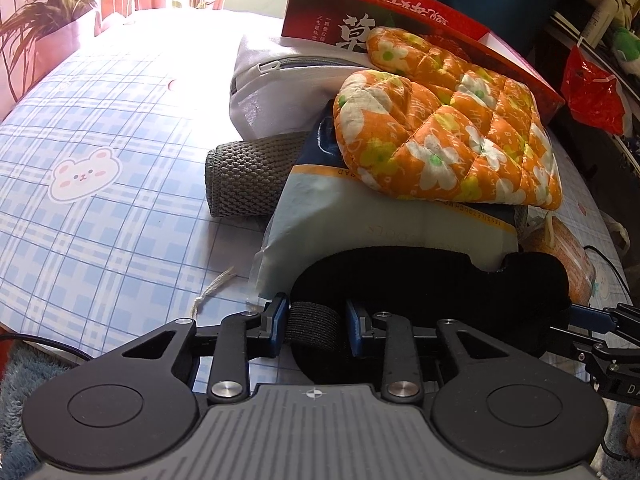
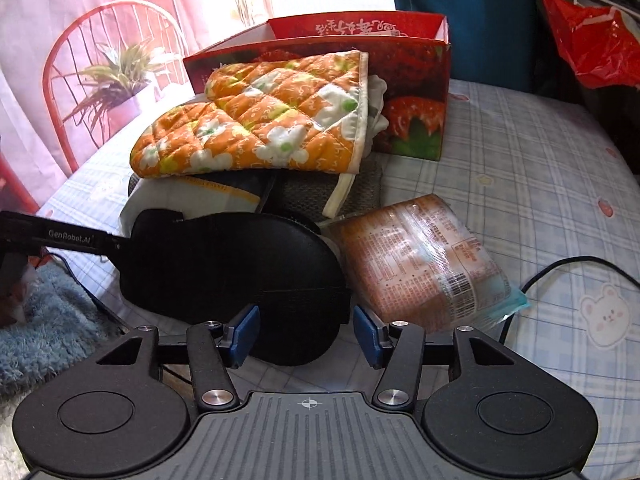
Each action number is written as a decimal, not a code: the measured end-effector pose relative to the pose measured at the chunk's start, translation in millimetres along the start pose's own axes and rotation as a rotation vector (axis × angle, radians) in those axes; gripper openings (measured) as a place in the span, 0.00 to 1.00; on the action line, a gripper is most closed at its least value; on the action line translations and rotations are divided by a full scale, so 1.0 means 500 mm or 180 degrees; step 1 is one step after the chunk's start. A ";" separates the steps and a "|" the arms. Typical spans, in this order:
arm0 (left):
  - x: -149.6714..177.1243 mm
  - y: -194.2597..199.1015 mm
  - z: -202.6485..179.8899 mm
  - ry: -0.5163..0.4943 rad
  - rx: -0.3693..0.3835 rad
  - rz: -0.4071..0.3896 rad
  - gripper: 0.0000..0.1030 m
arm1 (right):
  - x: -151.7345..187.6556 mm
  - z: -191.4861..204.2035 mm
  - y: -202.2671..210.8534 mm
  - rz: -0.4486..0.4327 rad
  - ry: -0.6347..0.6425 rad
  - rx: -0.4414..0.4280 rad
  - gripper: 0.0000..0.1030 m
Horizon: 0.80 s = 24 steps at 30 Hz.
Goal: Organize soft objects
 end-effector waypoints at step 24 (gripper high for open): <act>-0.028 0.101 -0.023 -0.0123 0.0215 -0.0572 0.15 | -0.063 0.017 0.059 -0.0632 0.0264 0.0128 0.06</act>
Point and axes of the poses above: each gripper's, at about its wrist camera, not at the fingertips, and y roughly against the way its jaws point, z to its left, x to its underside, the point moved 10 cm from there along -y, roughly the way its jaws point, and after that the axes turned 8 degrees about y, right-handed, at the moved point
